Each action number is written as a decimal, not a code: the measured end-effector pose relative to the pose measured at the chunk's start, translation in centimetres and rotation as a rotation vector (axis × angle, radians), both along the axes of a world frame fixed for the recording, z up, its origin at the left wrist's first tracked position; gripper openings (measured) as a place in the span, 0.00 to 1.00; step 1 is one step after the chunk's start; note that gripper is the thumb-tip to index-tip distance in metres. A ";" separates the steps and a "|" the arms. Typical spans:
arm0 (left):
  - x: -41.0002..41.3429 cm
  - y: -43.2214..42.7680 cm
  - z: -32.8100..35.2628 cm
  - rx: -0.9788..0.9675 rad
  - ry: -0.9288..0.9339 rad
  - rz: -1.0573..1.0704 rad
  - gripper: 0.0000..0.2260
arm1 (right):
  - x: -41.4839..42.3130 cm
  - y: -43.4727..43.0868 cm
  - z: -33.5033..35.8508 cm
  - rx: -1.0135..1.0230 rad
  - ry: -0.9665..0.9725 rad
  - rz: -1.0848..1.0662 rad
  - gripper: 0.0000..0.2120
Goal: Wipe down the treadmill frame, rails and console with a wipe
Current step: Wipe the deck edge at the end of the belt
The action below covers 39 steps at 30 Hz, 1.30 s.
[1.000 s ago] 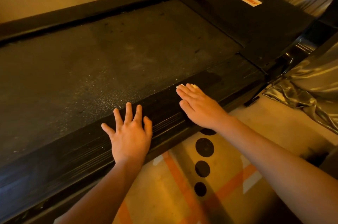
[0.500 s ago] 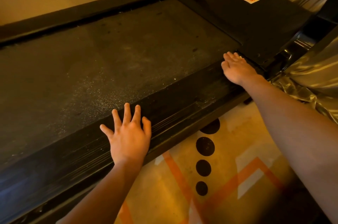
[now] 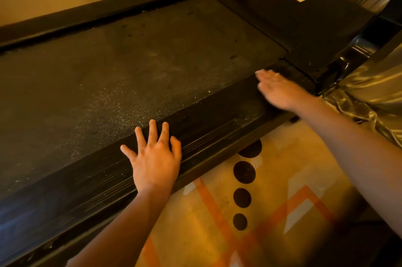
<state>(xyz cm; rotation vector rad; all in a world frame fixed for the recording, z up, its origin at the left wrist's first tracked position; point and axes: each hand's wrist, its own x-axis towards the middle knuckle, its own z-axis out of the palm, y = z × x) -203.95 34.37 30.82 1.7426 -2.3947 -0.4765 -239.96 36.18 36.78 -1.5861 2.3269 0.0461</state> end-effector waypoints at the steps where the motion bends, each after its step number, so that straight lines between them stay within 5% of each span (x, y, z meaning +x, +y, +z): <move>1: 0.0 0.0 0.0 -0.001 0.000 -0.001 0.25 | -2.2 -0.2 0.4 -0.002 0.012 -0.091 0.26; 8: -0.1 -0.1 -0.2 -0.005 -0.002 0.010 0.24 | -2.3 -0.1 0.2 -0.082 -0.052 -0.261 0.27; 17: -0.1 -0.1 0.0 0.005 0.003 0.004 0.24 | 6.3 5.1 -1.7 -0.075 -0.037 0.200 0.26; 24: 0.1 -0.1 0.0 0.004 0.001 -0.010 0.24 | 3.9 2.5 -0.8 -0.146 0.018 -0.177 0.26; 27: 0.0 -0.2 -0.1 0.011 0.004 -0.011 0.25 | 10.9 5.1 -2.8 -0.208 0.027 0.113 0.28; 31: -0.2 -0.1 0.0 0.009 0.006 -0.009 0.24 | 13.7 7.7 -2.7 -0.239 -0.125 0.226 0.25; 37: -0.2 -0.1 -0.1 -0.018 0.004 -0.014 0.24 | 5.6 4.2 -2.5 -0.179 -0.031 -0.119 0.27; 39: -0.1 -0.1 -0.3 -0.024 0.003 -0.013 0.24 | 7.8 4.3 -2.7 -0.177 0.005 -0.058 0.26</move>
